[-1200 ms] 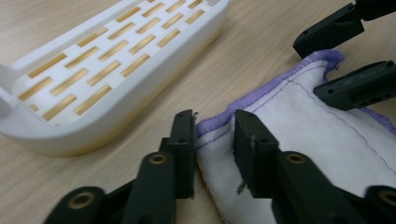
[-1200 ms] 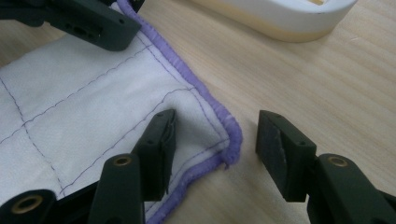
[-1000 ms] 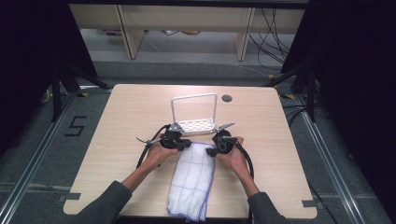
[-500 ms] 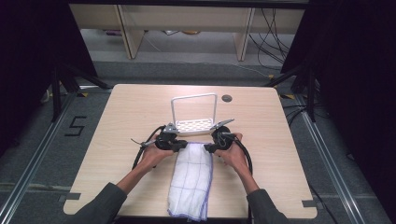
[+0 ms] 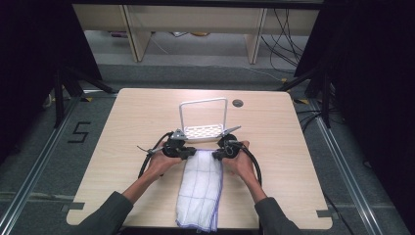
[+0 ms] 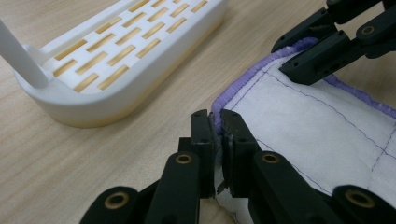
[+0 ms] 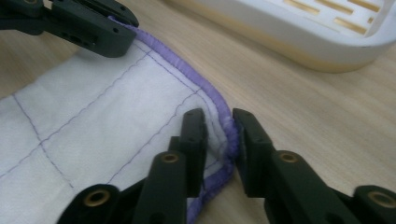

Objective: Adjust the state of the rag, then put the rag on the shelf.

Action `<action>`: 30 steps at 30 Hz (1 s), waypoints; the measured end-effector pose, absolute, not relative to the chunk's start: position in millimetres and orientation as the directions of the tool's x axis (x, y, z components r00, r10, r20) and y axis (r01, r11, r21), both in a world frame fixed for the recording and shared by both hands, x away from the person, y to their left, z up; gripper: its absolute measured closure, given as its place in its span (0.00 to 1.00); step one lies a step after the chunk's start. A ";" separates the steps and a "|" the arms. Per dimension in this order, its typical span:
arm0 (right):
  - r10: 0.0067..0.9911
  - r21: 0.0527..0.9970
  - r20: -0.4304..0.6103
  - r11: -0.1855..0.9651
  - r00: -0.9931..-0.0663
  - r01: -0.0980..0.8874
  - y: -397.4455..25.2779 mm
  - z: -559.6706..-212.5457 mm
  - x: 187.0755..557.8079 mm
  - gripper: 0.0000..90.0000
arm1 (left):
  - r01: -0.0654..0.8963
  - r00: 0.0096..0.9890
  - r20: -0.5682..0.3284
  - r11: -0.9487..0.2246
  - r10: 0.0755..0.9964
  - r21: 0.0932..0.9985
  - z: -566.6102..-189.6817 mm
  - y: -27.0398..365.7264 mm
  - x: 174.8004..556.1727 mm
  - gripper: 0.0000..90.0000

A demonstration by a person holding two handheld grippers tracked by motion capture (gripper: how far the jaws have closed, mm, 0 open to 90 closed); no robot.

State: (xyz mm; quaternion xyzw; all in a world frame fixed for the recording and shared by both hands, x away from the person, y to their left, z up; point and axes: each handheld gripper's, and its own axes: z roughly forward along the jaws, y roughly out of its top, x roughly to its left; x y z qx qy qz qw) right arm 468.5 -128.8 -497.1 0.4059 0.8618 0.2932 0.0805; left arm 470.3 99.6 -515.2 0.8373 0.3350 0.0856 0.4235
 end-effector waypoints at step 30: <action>0.725 0.640 0.131 0.458 -0.676 0.616 -132.8 -466.7 456.5 0.95 | 0.473 0.779 -0.162 -0.398 0.606 0.786 -482.0 103.6 462.2 0.95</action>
